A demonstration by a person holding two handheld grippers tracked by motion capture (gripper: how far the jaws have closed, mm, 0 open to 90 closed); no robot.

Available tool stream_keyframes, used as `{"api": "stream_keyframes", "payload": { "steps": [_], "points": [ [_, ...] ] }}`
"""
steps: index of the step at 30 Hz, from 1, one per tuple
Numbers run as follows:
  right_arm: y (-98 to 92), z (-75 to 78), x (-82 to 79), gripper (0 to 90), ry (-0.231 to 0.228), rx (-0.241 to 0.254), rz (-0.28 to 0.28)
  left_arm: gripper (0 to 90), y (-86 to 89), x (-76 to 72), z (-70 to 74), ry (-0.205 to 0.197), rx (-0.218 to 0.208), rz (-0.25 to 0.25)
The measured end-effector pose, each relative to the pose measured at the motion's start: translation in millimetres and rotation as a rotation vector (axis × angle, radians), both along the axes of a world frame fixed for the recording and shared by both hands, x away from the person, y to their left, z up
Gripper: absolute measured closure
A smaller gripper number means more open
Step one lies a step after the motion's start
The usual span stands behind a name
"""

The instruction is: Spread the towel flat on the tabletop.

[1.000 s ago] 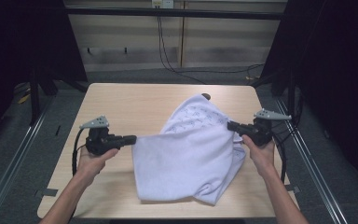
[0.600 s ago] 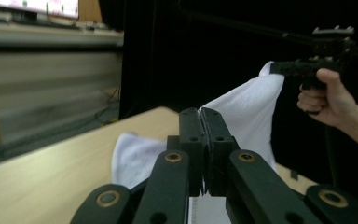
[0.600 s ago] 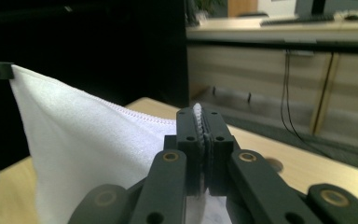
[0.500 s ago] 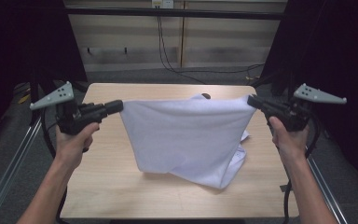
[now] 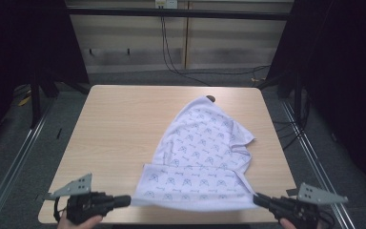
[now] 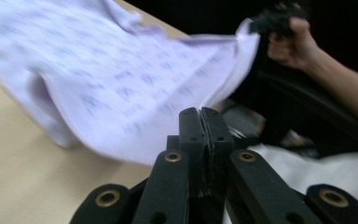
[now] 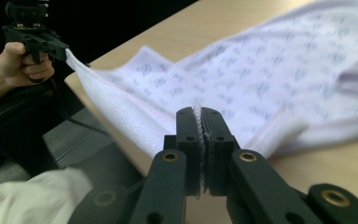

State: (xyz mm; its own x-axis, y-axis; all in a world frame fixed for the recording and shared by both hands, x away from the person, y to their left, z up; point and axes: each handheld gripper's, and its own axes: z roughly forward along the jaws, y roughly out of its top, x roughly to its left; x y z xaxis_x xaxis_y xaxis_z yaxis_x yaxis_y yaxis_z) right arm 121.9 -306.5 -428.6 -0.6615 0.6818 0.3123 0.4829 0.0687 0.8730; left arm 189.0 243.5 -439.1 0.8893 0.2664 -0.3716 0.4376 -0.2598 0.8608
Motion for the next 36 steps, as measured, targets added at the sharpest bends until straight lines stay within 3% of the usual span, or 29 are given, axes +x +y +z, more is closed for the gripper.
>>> {"api": "stream_keyframes", "payload": {
  "steps": [1, 3, 5, 7, 10, 11, 13, 15, 17, 19, 21, 23, 25, 27, 29, 30, 32, 33, 34, 36],
  "points": [
    [0.0, -1.4, -10.0, 86.4, 0.011, 0.000, 0.002, 88.3, 1.6, -9.0, 1.2, -0.016, 0.009, -0.012],
    [0.5, 1.3, -28.4, 85.6, 0.017, 0.005, 0.002, 88.2, 6.8, -22.8, 4.9, 0.002, -0.051, -0.044],
    [2.7, 10.3, -41.1, 80.3, -0.008, 0.006, 0.019, 87.8, 12.0, -31.7, 9.9, 0.005, -0.092, -0.097],
    [4.8, 19.3, -43.3, 69.6, -0.029, 0.004, 0.019, 82.3, 16.2, -31.9, 12.0, -0.010, -0.121, -0.102],
    [2.3, 19.5, -36.7, 62.1, -0.038, 0.028, -0.003, 73.3, 20.1, -23.8, 10.9, 0.007, -0.151, -0.115],
    [1.6, 17.4, -34.2, 61.9, -0.029, 0.028, -0.012, 73.1, 17.6, -18.8, 9.8, -0.003, -0.130, -0.103],
    [1.6, 3.8, -20.2, 61.7, 0.001, -0.002, -0.026, 71.8, 10.4, -7.2, 6.4, 0.015, -0.120, -0.102],
    [4.2, -9.5, -4.4, 61.1, 0.038, -0.030, -0.019, 71.5, -0.8, 9.5, 1.5, 0.018, -0.066, -0.081],
    [10.3, -21.3, 14.5, 61.9, 0.072, -0.111, -0.013, 73.2, -18.4, 41.1, -8.9, 0.038, 0.020, -0.045],
    [16.8, -28.8, 33.8, 62.3, 0.102, -0.132, 0.000, 76.1, -33.4, 67.0, -19.2, 0.010, 0.110, -0.008],
    [24.4, -31.7, 49.5, 64.1, 0.099, -0.161, 0.019, 78.5, -49.0, 97.1, -35.7, 0.082, 0.139, 0.018],
    [35.6, -32.8, 67.4, 65.5, 0.103, -0.182, 0.043, 80.8, -68.6, 120.2, -50.7, 0.090, 0.218, 0.008],
    [43.8, -35.3, 80.0, 66.2, 0.110, -0.182, 0.074, 81.0, -82.4, 130.0, -59.5, 0.074, 0.284, 0.019],
    [54.1, -41.4, 92.3, 66.3, 0.148, -0.211, 0.116, 80.9, -90.8, 132.0, -64.9, 0.064, 0.331, 0.016],
    [61.5, -48.4, 98.0, 69.2, 0.187, -0.267, 0.134, 81.6, -90.2, 129.3, -66.3, 0.045, 0.340, 0.022],
    [63.4, -51.4, 97.7, 76.6, 0.189, -0.294, 0.126, 83.1, -88.1, 127.0, -65.6, 0.035, 0.353, 0.028],
    [60.7, -51.7, 94.3, 84.1, 0.195, -0.282, 0.139, 86.0, -80.2, 121.9, -65.0, 0.024, 0.366, 0.045],
    [57.3, -48.8, 90.7, 86.0, 0.188, -0.269, 0.128, 87.3, -72.8, 116.9, -64.6, 0.048, 0.366, 0.053],
    [50.9, -43.7, 84.9, 87.4, 0.179, -0.226, 0.117, 88.2, -67.7, 112.9, -64.1, 0.056, 0.369, 0.051],
    [43.8, -38.6, 77.4, 88.0, 0.162, -0.215, 0.094, 89.5, -60.7, 105.2, -63.7, 0.069, 0.371, 0.068]
  ]
}}
